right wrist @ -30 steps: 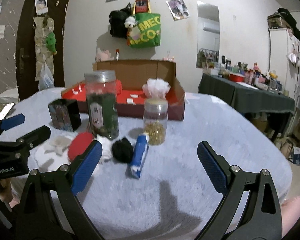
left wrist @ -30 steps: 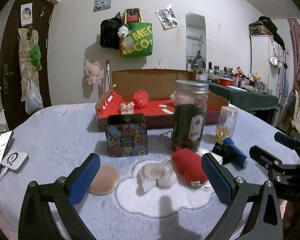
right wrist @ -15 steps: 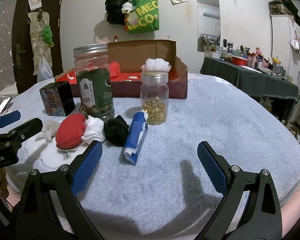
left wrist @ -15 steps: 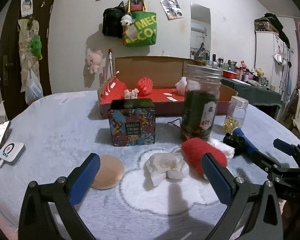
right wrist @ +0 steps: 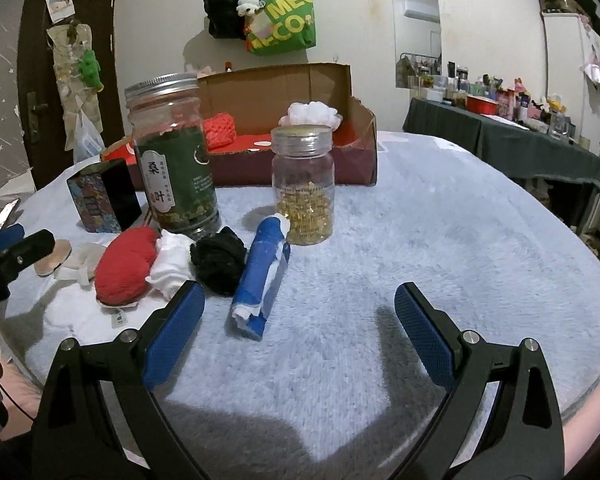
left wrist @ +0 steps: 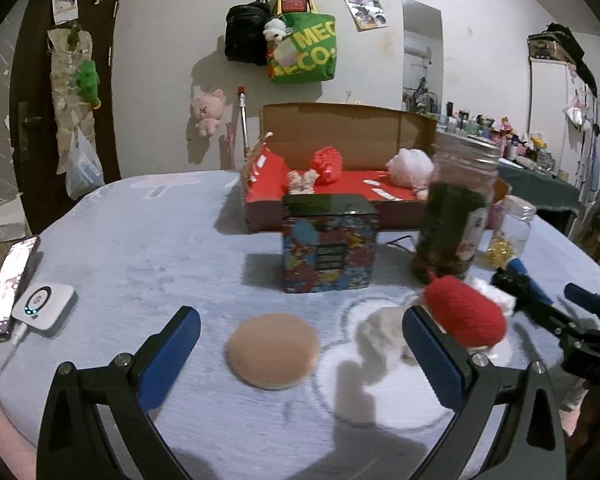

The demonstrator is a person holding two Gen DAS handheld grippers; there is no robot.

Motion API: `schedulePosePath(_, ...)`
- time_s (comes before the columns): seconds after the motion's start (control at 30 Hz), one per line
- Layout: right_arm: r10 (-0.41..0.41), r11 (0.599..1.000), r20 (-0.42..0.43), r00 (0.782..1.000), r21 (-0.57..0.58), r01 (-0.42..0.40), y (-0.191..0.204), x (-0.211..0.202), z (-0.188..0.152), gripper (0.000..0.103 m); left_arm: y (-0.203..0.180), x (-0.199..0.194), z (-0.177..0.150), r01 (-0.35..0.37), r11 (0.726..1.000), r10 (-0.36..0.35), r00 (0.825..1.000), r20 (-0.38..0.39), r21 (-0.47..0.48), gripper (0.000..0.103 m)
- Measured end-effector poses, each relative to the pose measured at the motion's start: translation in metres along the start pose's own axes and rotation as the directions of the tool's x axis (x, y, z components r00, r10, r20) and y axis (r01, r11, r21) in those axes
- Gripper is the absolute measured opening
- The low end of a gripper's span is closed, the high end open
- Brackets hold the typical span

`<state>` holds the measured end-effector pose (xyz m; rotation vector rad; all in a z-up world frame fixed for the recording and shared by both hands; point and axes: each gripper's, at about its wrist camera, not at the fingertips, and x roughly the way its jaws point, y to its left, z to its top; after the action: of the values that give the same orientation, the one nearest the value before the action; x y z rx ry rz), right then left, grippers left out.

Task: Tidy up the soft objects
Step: 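Grasp the blue cylinder with the right tool while the left tool grasps the beige round pad, then carry the blue cylinder and beige pad over the cardboard box with both tools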

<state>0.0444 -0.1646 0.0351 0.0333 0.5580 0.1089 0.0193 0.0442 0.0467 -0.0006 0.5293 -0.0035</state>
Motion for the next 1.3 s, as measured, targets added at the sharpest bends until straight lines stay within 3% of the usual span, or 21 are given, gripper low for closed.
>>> schedulePosePath(0.23,0.024,0.999,-0.012,1.000,0.030,-0.024,-0.006,0.006,0.003,0.097,0.016,0.014,0.001,-0.019,1.000,0.019,0.998,-0.052,0.008,0.099)
schedulePosePath(0.33,0.057,0.997,-0.023,0.998,0.053,-0.056,-0.010,0.009,0.004,0.081,0.022,0.023,-0.002,-0.017,1.000,0.018,0.995,-0.094,0.007,0.088)
schedulePosePath(0.4,0.074,0.995,-0.038,0.997,0.063,-0.071,-0.012,0.013,0.004,0.062,0.025,0.029,-0.005,-0.004,1.000,0.003,0.991,-0.131,-0.006,0.072)
schedulePosePath(0.43,0.083,0.995,-0.041,0.996,0.067,-0.080,-0.013,0.013,0.004,0.057,0.028,0.033,-0.007,0.023,0.999,-0.026,0.988,-0.153,-0.022,0.069)
schedulePosePath(0.5,0.107,0.992,-0.035,0.994,0.075,-0.105,-0.014,0.012,0.004,0.030,0.029,0.032,-0.008,0.040,0.998,-0.046,0.987,-0.151,-0.039,0.049)
schedulePosePath(0.63,0.184,0.978,-0.030,0.983,0.108,-0.179,-0.019,0.010,0.005,0.021,0.024,0.026,-0.004,0.086,0.996,-0.090,0.985,-0.146,-0.039,0.024)
schedulePosePath(0.67,0.194,0.975,-0.016,0.981,0.116,-0.191,-0.020,0.007,0.006,0.020,0.022,0.024,-0.002,0.105,0.993,-0.110,0.984,-0.142,-0.049,0.010)
schedulePosePath(0.93,0.225,0.972,0.059,0.973,0.058,-0.228,-0.009,-0.017,0.019,0.019,-0.006,0.011,0.009,0.222,0.974,-0.225,0.969,-0.106,-0.037,0.010)
schedulePosePath(1.3,0.316,0.946,0.060,0.947,0.061,-0.320,0.004,-0.019,0.024,0.019,-0.051,0.010,0.014,0.337,0.941,-0.334,0.935,-0.119,0.006,0.010)
